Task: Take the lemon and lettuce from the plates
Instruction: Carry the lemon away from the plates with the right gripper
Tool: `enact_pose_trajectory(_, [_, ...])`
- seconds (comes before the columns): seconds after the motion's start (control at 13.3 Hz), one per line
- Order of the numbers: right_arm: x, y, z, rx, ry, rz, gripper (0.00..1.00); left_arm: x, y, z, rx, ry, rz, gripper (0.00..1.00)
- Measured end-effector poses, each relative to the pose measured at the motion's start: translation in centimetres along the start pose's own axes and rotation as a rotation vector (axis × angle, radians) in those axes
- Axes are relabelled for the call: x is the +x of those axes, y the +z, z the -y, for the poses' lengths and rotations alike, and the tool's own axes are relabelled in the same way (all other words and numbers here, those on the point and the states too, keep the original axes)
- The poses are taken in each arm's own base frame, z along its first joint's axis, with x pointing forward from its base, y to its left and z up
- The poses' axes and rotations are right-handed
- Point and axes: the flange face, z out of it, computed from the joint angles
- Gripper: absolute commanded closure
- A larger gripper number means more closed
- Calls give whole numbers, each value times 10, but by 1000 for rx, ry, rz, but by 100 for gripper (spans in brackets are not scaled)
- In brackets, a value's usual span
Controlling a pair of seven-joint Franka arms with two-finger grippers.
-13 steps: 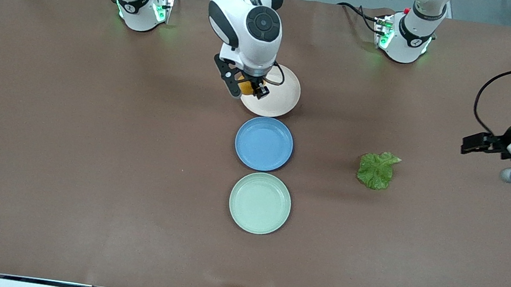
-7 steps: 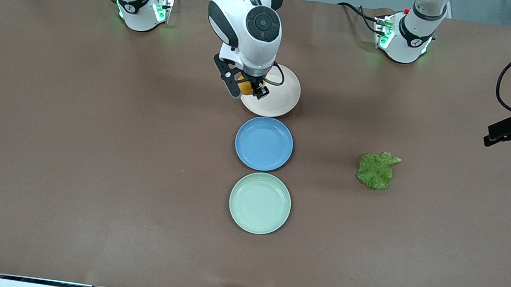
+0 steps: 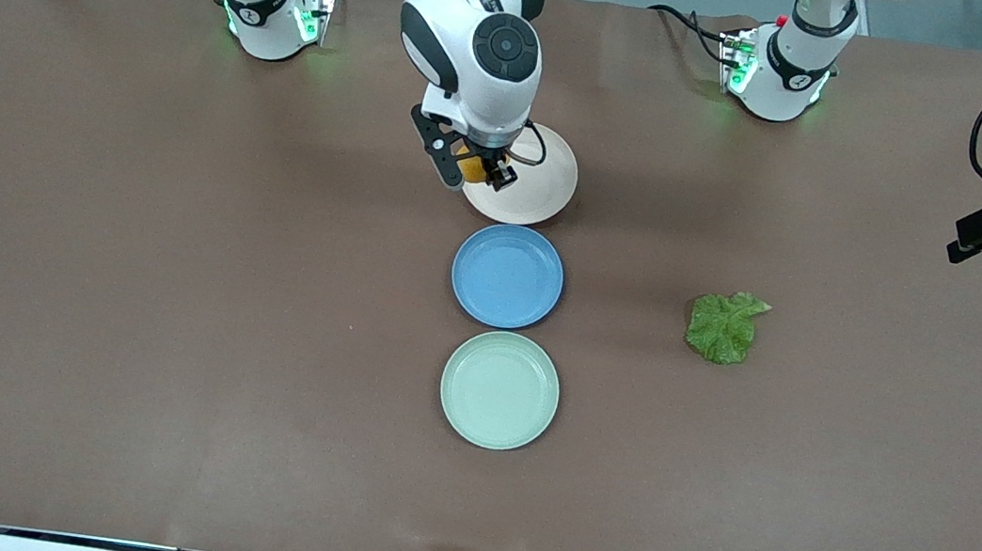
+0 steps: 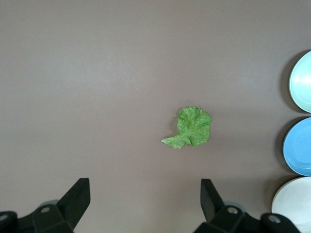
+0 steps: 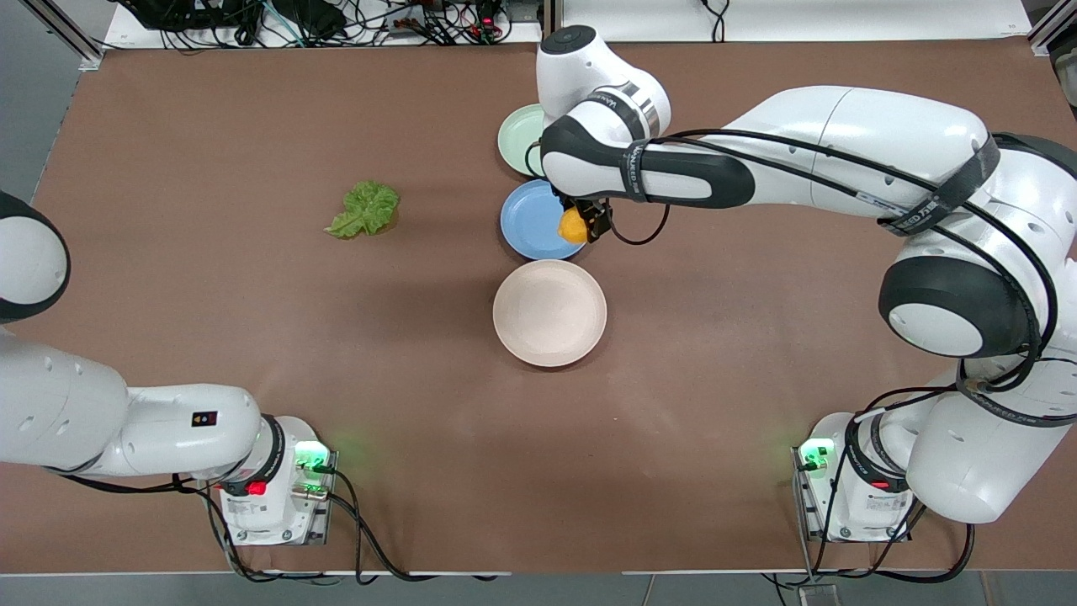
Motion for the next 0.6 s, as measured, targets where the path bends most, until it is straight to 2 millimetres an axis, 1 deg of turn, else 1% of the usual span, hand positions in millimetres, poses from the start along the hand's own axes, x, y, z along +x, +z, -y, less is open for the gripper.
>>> enact_pose_trajectory(0.3, [0, 1, 0, 0, 0, 0, 100, 0, 0, 0, 0, 1, -1, 0])
enact_pose_trajectory(0.38, [4, 3, 3, 24, -43, 1, 100, 0, 0, 0, 0, 1, -1, 0])
enact_pose_trajectory(0.45, [25, 16, 11, 78, -126, 9, 100, 0, -1, 0, 0, 0, -1, 0])
enact_pose_trajectory(0.53, [56, 34, 16, 90, -155, 11, 100, 0, -1, 0, 0, 1, -1, 0])
enact_pose_trajectory(0.6, [81, 48, 18, 86, -165, 12, 100, 0, -1, -1, 0, 2, -1, 0])
